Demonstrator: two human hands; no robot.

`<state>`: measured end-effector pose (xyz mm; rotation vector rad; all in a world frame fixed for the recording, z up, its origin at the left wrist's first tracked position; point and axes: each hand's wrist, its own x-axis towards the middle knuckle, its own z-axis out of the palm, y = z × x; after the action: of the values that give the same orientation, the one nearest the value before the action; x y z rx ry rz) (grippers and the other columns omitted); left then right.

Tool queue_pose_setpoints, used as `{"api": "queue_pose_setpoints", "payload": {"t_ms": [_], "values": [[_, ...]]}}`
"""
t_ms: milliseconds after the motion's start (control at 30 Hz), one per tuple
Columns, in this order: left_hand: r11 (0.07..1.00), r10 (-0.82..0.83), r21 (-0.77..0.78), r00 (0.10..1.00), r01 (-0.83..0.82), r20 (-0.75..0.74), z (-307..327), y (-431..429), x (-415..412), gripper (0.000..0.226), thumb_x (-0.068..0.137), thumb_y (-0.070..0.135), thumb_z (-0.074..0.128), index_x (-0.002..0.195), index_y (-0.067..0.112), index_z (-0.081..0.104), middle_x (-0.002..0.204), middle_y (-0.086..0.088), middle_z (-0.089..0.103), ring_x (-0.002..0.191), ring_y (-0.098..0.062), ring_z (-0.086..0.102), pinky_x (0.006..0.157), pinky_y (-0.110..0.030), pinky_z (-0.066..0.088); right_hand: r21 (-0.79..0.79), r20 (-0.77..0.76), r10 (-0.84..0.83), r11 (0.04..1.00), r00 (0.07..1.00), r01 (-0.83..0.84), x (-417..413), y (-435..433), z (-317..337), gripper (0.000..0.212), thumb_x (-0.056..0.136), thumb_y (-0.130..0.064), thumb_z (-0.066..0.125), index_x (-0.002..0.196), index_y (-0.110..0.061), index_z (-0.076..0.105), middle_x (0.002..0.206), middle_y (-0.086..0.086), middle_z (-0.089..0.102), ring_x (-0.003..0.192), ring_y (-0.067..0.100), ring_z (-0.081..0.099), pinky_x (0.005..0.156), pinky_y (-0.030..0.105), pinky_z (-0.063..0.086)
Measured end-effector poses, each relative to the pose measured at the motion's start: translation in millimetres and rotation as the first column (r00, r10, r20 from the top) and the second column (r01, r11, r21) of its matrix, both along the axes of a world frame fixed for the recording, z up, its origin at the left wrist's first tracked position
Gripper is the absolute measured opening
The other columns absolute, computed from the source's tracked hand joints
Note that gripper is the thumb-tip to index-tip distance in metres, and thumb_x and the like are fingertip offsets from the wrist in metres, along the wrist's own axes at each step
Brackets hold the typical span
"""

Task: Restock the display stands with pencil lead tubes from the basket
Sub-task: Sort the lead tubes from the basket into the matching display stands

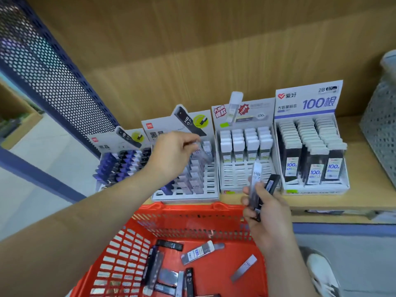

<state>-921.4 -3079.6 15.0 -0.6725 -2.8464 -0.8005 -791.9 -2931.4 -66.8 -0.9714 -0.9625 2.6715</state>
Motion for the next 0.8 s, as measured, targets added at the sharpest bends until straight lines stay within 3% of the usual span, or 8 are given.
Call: {"api": "queue_pose_setpoints", "payload": {"t_ms": [167,267,467,633,733,800], "values": [[0.990,-0.054,-0.133,0.999,0.054,0.007,-19,14,-10,0.019,0.090,0.013,0.065,0.106,0.011,0.073,0.106,-0.007,0.073,0.102,-0.021,0.065,0.090,-0.032,0.049,-0.041,-0.006,0.016,0.999,1.000,-0.016,-7,-9,-1,0.018,0.101,-0.018,0.053,0.101,-0.007,0.066,0.067,0.003,0.065,0.050,0.010,0.050,0.036,0.016,0.027],[0.984,-0.063,-0.166,0.997,0.068,0.031,-25,15,-14,0.020,0.090,0.014,0.064,0.108,0.010,0.073,0.112,-0.006,0.071,0.106,-0.020,0.063,0.093,-0.029,0.047,-0.051,0.007,0.031,0.998,1.000,-0.030,-7,-13,-3,0.018,0.100,-0.019,0.053,0.101,-0.004,0.065,0.067,0.003,0.065,0.047,0.008,0.050,0.036,0.016,0.027],[0.989,-0.048,-0.132,0.995,0.059,0.085,-25,21,-19,0.021,0.090,0.014,0.065,0.109,0.012,0.073,0.111,-0.003,0.071,0.099,-0.015,0.066,0.088,-0.022,0.047,-0.046,-0.009,0.063,0.997,0.998,-0.063,-7,-17,1,0.020,0.099,-0.020,0.054,0.091,-0.005,0.065,0.062,0.001,0.064,0.042,0.006,0.043,0.036,0.015,0.023],[0.974,-0.082,-0.202,0.991,0.101,0.103,-27,26,-24,0.020,0.094,0.014,0.059,0.109,0.012,0.072,0.100,-0.009,0.073,0.072,-0.022,0.060,0.072,-0.025,0.044,-0.078,-0.013,0.050,0.996,0.999,-0.051,-6,-18,2,0.024,0.099,-0.022,0.055,0.085,-0.006,0.066,0.059,0.002,0.062,0.040,0.006,0.039,0.036,0.015,0.021],[0.971,-0.087,-0.216,0.992,0.104,0.086,-34,25,-31,0.023,0.094,0.010,0.057,0.113,0.013,0.071,0.105,-0.011,0.070,0.095,-0.030,0.061,0.086,-0.028,0.045,-0.107,-0.012,0.051,0.993,0.999,-0.052,-6,-17,4,0.022,0.099,-0.022,0.055,0.086,-0.007,0.064,0.061,0.002,0.062,0.042,0.008,0.041,0.035,0.015,0.022],[0.976,-0.067,-0.203,0.996,0.078,0.061,-39,25,-33,0.021,0.091,0.008,0.063,0.108,0.012,0.073,0.104,-0.009,0.067,0.100,-0.025,0.060,0.091,-0.028,0.044,-0.146,-0.011,0.049,0.988,0.999,-0.051,-6,-16,5,0.017,0.098,-0.018,0.056,0.083,-0.010,0.062,0.061,0.001,0.061,0.046,0.011,0.044,0.035,0.016,0.024]]}}
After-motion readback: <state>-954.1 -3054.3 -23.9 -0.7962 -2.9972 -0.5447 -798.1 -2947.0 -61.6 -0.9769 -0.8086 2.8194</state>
